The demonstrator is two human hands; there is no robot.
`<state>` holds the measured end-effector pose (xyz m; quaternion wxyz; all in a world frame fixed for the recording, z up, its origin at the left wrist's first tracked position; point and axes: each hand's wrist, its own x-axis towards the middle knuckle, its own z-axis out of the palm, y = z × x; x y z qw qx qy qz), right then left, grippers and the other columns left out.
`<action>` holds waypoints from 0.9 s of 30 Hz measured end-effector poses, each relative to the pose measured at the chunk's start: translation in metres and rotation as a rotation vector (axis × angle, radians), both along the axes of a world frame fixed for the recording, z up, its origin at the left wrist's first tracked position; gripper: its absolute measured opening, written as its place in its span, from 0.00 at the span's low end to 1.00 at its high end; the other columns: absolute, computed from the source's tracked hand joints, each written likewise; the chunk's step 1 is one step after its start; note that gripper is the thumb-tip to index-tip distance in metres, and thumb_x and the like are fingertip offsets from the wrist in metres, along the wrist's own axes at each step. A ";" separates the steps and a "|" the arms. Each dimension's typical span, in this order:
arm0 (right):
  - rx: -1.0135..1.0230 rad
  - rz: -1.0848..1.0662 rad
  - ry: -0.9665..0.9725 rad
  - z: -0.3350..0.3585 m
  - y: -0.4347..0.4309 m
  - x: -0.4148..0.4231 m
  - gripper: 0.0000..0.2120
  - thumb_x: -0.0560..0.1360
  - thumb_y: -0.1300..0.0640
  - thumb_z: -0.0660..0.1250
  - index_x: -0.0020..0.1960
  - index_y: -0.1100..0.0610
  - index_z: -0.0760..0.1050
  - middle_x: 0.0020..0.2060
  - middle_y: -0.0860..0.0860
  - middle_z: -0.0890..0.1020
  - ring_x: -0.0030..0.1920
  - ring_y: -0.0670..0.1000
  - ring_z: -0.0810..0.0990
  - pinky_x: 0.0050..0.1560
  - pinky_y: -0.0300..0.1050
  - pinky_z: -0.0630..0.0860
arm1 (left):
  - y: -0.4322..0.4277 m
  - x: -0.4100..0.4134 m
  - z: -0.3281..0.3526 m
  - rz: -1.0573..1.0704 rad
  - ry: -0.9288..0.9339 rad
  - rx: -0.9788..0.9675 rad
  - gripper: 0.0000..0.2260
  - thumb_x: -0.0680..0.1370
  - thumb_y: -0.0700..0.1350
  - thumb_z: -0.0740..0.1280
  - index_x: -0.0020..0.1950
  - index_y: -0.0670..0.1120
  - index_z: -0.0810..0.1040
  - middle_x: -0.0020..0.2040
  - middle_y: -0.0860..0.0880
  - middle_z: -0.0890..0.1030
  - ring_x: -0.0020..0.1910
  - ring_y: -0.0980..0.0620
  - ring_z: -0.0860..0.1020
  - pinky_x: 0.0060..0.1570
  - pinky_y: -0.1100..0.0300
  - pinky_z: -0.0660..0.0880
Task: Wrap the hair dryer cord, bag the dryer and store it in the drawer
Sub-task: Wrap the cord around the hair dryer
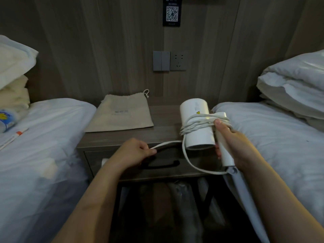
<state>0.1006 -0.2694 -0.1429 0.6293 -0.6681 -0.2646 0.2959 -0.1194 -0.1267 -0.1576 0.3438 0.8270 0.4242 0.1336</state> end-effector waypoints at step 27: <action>-0.174 -0.019 -0.045 -0.022 -0.003 -0.025 0.22 0.67 0.39 0.70 0.44 0.58 0.77 0.28 0.55 0.78 0.24 0.52 0.75 0.26 0.41 0.73 | -0.064 0.015 0.019 -0.407 -0.429 0.297 0.09 0.76 0.40 0.65 0.51 0.49 0.84 0.38 0.62 0.77 0.41 0.62 0.76 0.48 0.67 0.72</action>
